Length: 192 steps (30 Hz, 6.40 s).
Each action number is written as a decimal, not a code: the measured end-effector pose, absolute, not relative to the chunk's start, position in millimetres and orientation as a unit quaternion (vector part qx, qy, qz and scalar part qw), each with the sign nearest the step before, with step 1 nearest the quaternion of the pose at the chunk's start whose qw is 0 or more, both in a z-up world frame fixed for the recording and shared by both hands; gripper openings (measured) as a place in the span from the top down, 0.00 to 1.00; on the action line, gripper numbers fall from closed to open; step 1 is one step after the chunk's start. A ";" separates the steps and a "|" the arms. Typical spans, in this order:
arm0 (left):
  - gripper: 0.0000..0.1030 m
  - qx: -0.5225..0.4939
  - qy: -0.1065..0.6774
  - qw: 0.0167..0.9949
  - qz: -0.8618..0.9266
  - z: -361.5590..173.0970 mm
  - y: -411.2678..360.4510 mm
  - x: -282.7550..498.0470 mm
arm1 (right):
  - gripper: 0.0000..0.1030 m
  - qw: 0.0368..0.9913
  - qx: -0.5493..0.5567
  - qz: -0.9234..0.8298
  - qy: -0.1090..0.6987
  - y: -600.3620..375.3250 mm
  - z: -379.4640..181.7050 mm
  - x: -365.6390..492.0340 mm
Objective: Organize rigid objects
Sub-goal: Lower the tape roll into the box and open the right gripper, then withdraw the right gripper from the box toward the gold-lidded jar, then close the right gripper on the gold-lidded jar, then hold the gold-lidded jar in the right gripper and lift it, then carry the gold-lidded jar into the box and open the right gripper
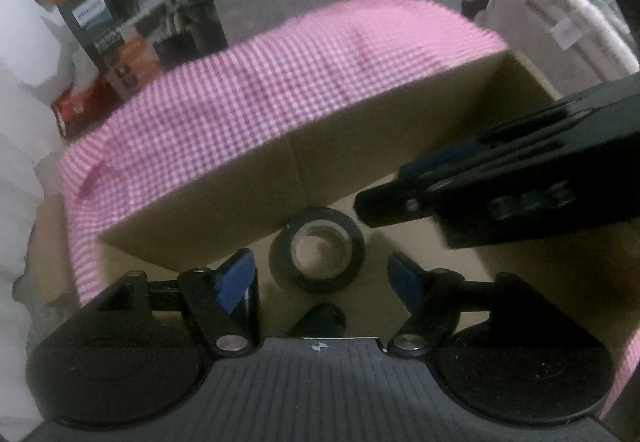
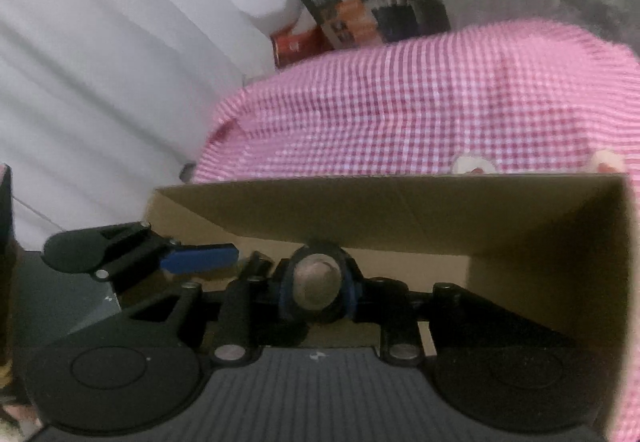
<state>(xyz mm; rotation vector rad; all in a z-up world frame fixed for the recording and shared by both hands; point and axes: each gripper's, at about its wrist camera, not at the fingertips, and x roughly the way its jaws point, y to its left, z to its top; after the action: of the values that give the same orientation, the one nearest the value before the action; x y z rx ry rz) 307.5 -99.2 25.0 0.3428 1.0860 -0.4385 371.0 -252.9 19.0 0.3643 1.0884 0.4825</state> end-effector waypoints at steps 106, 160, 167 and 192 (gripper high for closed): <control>0.38 0.206 0.406 0.833 -0.315 -48.1 -160.8 67.2 | 0.54 0.796 0.318 0.170 0.487 -335.5 -53.6 100.7; 0.45 0.193 0.423 0.835 -0.294 -39.3 -166.6 74.8 | 0.51 0.792 0.320 0.182 0.487 -328.1 -53.6 99.9; 0.45 0.193 0.422 0.835 -0.294 -39.1 -165.6 74.6 | 0.51 0.792 0.319 0.184 0.486 -329.3 -52.9 100.1; 0.45 0.185 0.375 0.861 -0.287 -1.7 -158.9 59.2 | 0.51 0.817 0.298 0.196 0.454 -325.3 -12.5 86.6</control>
<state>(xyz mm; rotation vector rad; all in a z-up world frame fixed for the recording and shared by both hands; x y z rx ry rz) 59.2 -158.9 -1.7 0.3890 0.7874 -0.6029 86.6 -325.3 -12.5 0.6354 0.9676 0.4169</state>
